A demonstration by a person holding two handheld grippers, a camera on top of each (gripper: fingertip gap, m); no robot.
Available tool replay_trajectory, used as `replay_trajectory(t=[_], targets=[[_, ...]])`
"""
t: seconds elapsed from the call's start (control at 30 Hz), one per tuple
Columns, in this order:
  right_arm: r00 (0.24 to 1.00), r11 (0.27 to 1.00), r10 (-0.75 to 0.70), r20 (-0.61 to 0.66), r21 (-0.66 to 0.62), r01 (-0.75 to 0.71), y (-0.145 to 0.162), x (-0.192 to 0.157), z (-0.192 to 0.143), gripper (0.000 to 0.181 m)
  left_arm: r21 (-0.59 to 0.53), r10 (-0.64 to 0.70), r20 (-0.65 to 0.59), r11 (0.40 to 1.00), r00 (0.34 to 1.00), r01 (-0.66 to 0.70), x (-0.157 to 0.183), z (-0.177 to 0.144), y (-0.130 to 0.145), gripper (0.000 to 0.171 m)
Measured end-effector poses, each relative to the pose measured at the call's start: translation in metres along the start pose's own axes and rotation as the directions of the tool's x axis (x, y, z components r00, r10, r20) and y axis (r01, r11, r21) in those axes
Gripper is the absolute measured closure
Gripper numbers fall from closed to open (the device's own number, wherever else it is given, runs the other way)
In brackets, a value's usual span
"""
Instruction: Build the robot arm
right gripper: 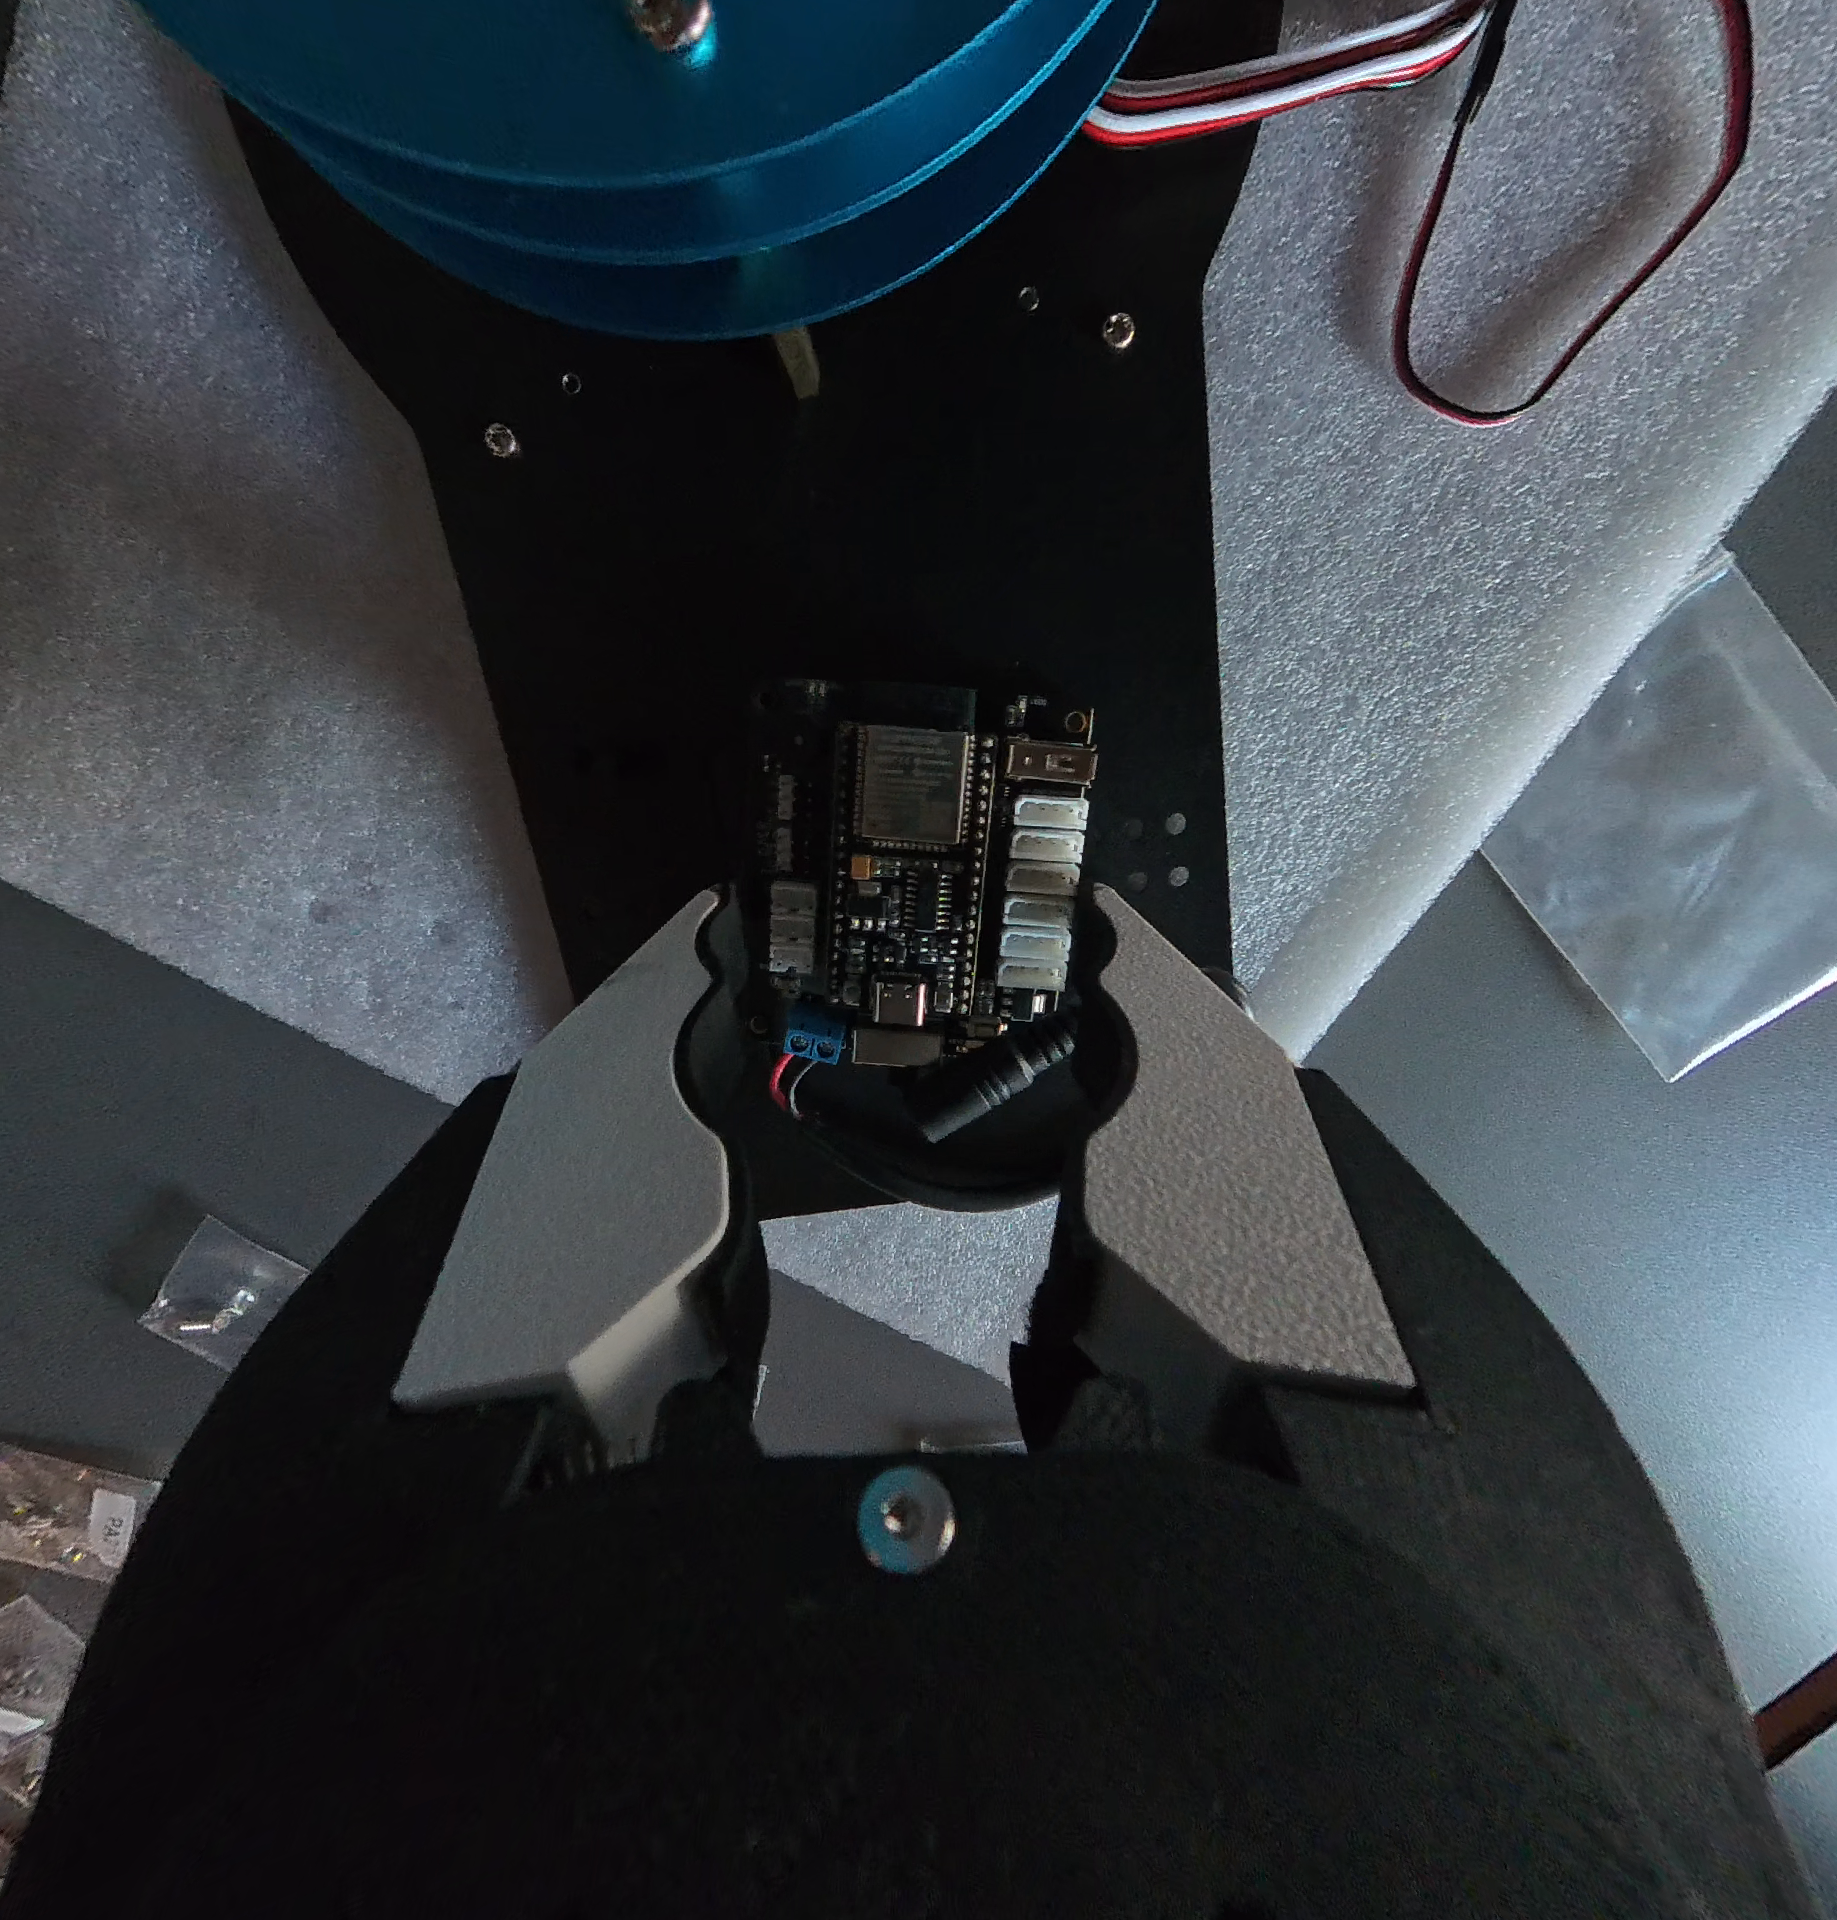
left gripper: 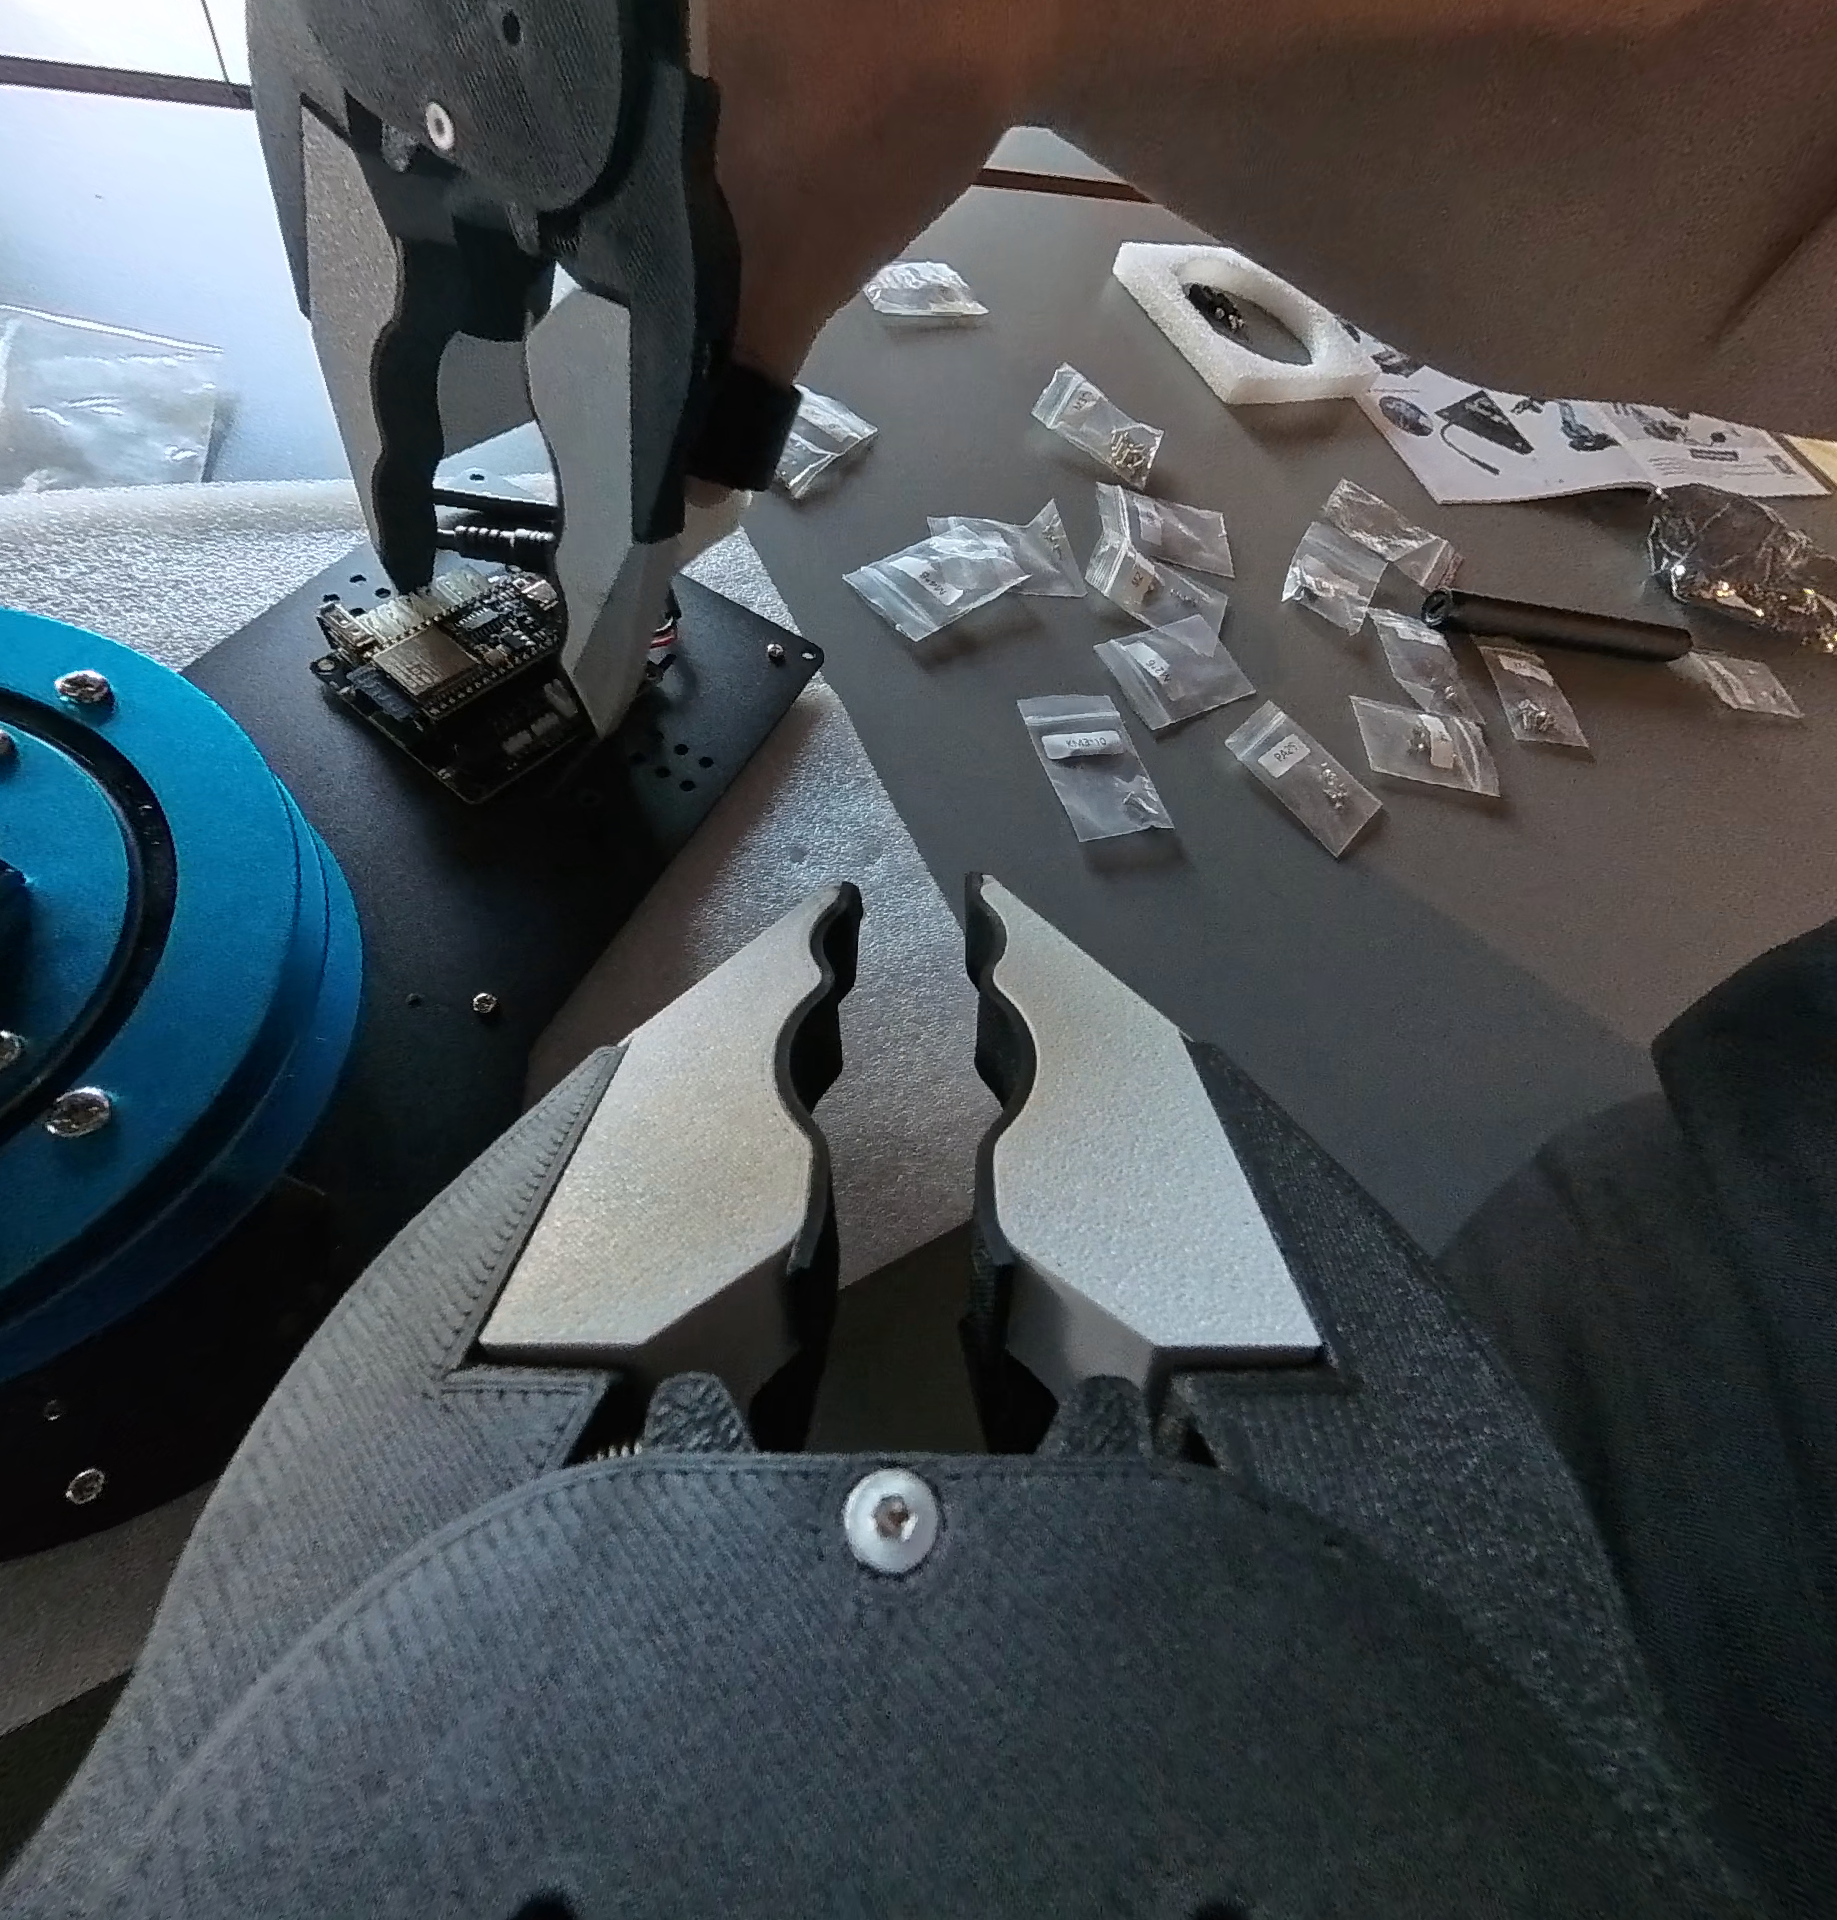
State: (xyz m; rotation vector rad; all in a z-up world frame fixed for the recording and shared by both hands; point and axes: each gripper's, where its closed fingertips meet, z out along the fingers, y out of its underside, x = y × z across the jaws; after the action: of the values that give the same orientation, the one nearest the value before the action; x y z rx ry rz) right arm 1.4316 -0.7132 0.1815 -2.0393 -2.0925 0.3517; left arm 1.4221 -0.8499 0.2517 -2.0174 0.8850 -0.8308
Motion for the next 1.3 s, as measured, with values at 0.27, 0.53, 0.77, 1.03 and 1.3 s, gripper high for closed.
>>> replay_trajectory(t=[0.27,0.53,0.77,1.03,1.3], targets=[[1.0,1.0,-0.015,-0.028,-0.011,0.014,0.0006,0.0,0.0005,0.12,0.006,-0.001,0.003,1.0,1.0,0.001,-0.0004,-0.002,-0.001,0.153],[1.0,1.0,-0.011,-0.023,-0.021,0.01,0.0,-0.0004,0.0011,0.118,0.011,-0.004,0.0,1.0,1.0,0.004,0.0009,-0.0029,-0.0013,0.153],[1.0,0.999,-0.017,-0.024,-0.031,0.016,0.0001,-0.0005,0.0007,0.12,0.014,-0.005,0.005,1.0,1.0,0.005,0.0003,-0.0051,-0.0017,0.153],[0.999,0.999,-0.033,-0.037,-0.033,0.032,0.0021,0.0001,-0.0006,0.121,0.012,-0.007,0.012,1.0,1.0,0.007,-0.0021,-0.0055,-0.0012,0.153],[0.998,0.999,-0.038,-0.044,-0.013,0.038,0.0052,-0.0001,-0.0039,0.121,-0.013,-0.011,0.02,1.0,1.0,0.011,-0.0075,0.0015,0.0061,0.152]])
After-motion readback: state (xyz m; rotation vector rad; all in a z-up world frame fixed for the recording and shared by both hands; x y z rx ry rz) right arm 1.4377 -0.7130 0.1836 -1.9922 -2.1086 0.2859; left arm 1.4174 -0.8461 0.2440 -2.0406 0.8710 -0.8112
